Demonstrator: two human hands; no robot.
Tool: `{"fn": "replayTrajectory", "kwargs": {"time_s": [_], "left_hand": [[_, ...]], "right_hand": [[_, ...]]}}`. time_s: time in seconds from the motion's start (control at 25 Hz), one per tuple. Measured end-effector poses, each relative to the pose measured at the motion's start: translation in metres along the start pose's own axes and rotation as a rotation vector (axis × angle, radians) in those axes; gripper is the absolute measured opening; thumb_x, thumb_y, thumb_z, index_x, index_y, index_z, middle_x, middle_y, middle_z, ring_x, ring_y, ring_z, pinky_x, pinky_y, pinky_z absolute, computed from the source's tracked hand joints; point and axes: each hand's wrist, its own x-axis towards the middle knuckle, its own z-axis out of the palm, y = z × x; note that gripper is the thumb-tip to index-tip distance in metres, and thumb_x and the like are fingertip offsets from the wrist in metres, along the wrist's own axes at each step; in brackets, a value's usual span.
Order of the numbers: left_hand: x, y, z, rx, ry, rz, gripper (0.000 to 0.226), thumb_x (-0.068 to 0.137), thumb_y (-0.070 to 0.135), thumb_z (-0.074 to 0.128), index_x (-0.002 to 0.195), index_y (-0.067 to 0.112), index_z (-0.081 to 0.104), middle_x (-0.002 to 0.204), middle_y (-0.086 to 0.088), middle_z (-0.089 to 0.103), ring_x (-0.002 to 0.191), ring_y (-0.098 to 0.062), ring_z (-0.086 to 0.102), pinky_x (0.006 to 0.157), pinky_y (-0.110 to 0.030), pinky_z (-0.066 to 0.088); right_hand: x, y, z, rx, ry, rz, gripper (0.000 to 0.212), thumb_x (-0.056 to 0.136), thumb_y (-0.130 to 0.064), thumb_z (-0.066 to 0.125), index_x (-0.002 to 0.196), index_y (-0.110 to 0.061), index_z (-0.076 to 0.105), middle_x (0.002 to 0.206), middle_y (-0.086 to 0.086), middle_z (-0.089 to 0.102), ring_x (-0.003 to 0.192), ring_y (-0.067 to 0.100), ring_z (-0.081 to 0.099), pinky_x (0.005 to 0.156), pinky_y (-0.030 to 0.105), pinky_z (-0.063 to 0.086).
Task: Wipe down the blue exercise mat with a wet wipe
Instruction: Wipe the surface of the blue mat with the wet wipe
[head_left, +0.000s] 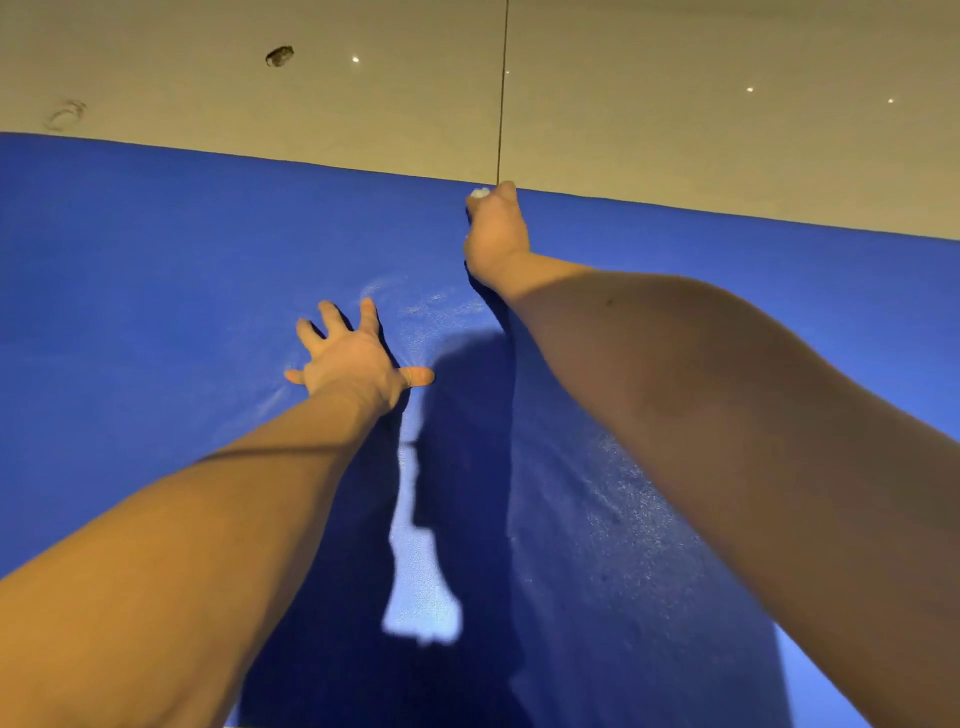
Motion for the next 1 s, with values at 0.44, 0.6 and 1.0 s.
{"fn": "replayTrajectory", "kwargs": {"time_s": [0.44, 0.6, 1.0], "left_hand": [[0.0, 0.004, -0.003, 0.024, -0.034, -0.021, 0.126, 0.065, 0.081, 0.072, 0.16, 0.038, -0.001, 0.164, -0.004, -0.005, 0.15, -0.039, -0.003, 0.104, -0.074, 0.032], [0.0, 0.005, -0.004, 0.025, -0.038, -0.024, 0.127, 0.066, 0.08, 0.072, 0.16, 0.038, -0.002, 0.164, -0.003, -0.006, 0.15, -0.038, -0.004, 0.105, -0.073, 0.032], [0.0, 0.003, -0.004, 0.057, -0.042, -0.024, 0.127, 0.066, 0.082, 0.07, 0.159, 0.039, -0.004, 0.163, -0.004, -0.005, 0.149, -0.039, -0.001, 0.104, -0.074, 0.034]], "right_hand": [[0.009, 0.062, -0.031, -0.219, 0.169, 0.218, 0.034, 0.092, 0.004, 0.045, 0.119, -0.006, 0.063, 0.127, 0.015, 0.048, 0.111, 0.028, 0.051, 0.081, 0.028, 0.035], [-0.01, 0.015, 0.002, 0.018, 0.067, -0.018, 0.031, 0.093, -0.007, 0.042, 0.105, -0.022, 0.066, 0.085, 0.005, 0.052, 0.093, 0.022, 0.053, 0.09, 0.029, 0.034], [-0.027, 0.037, -0.016, -0.305, 0.092, 0.092, 0.035, 0.092, 0.01, 0.044, 0.125, 0.001, 0.051, 0.135, 0.015, 0.04, 0.114, 0.031, 0.051, 0.079, 0.035, 0.043]]}}
